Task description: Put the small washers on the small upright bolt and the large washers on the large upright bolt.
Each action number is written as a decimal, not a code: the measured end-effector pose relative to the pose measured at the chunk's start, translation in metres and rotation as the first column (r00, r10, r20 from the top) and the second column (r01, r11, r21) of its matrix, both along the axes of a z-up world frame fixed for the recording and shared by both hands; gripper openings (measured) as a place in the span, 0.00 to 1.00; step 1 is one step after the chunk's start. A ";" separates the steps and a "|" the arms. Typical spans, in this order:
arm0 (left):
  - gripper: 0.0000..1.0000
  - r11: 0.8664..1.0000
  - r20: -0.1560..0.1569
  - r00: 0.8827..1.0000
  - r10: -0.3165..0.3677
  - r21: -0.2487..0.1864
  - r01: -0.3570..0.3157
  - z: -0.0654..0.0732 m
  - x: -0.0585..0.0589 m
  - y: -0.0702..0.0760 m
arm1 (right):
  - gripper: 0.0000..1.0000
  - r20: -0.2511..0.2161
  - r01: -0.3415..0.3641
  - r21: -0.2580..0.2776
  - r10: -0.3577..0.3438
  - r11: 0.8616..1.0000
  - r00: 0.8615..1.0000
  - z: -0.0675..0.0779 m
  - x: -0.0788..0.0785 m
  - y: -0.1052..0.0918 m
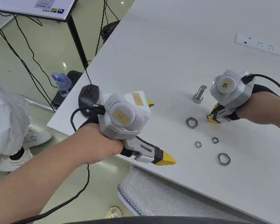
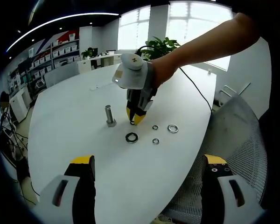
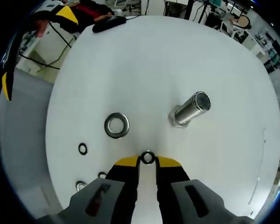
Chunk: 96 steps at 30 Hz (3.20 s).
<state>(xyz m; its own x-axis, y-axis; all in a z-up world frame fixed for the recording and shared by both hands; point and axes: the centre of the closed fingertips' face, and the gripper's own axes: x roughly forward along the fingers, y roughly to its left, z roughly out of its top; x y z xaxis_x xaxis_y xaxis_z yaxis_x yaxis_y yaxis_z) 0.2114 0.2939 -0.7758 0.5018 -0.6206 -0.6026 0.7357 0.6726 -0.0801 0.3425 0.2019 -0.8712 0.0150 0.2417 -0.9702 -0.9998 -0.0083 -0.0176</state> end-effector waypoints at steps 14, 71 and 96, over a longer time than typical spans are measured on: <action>0.92 1.000 -0.011 1.000 0.004 0.008 -0.004 -0.003 -0.002 0.005 | 0.13 -0.005 0.032 -0.011 -0.032 0.999 0.999 0.001 -0.001 -0.001; 0.91 0.999 -0.012 0.999 0.033 0.012 -0.033 -0.005 0.013 0.005 | 0.13 0.039 0.276 0.004 -0.276 0.961 0.960 0.061 0.076 -0.122; 0.92 0.999 -0.015 0.999 0.038 -0.001 -0.038 -0.008 0.015 0.007 | 0.13 0.041 0.263 0.006 -0.263 0.965 0.964 0.056 0.091 -0.109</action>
<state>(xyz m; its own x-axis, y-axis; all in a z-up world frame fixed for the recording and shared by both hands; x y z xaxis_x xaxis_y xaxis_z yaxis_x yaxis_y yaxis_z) 0.2264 0.3012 -0.7838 0.5158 -0.6022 -0.6093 0.7084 0.6998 -0.0921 0.4333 0.0926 -0.8149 0.1175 0.2243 -0.9674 -0.9653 0.2547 -0.0582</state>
